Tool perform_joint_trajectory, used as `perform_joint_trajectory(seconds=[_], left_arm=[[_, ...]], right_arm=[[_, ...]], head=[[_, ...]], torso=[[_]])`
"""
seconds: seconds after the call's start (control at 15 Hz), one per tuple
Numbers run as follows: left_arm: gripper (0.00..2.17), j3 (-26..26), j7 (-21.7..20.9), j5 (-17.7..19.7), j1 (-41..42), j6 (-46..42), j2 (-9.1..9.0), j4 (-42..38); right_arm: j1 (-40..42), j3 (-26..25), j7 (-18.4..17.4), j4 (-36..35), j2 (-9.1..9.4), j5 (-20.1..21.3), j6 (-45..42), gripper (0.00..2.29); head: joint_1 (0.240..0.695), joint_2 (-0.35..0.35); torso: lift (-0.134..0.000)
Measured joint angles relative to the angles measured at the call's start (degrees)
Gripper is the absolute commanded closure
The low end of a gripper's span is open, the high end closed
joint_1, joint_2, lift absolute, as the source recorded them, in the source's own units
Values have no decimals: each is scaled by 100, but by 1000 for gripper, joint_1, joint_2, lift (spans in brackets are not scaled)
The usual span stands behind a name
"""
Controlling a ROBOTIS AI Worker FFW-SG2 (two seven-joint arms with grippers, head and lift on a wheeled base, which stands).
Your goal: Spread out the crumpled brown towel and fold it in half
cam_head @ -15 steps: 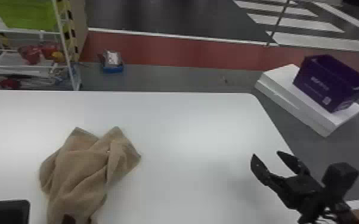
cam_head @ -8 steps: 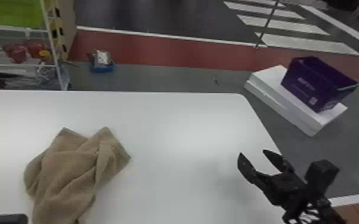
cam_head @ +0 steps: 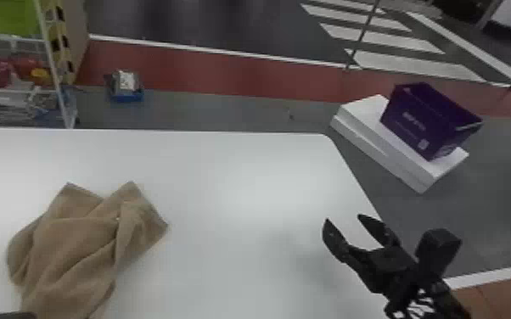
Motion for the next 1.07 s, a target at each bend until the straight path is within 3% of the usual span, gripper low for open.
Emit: perform_joint_trajectory(seconds=[0.87, 1.0, 1.07], left_arm=[[333, 31, 21, -45, -314, 125, 24, 229], [623, 60, -20, -48, -314, 175, 32, 217], [643, 69, -28, -48, -316, 202, 35, 217]], right_arm=[[-115, -46, 0, 112, -9, -14, -25, 184], [-116, -60, 0, 115, -9, -16, -25, 184], [-117, -63, 0, 115, -8, -19, -25, 184]], head=[[695, -305], [695, -305], [695, -306]], torso=[[-123], [-123], [-123]])
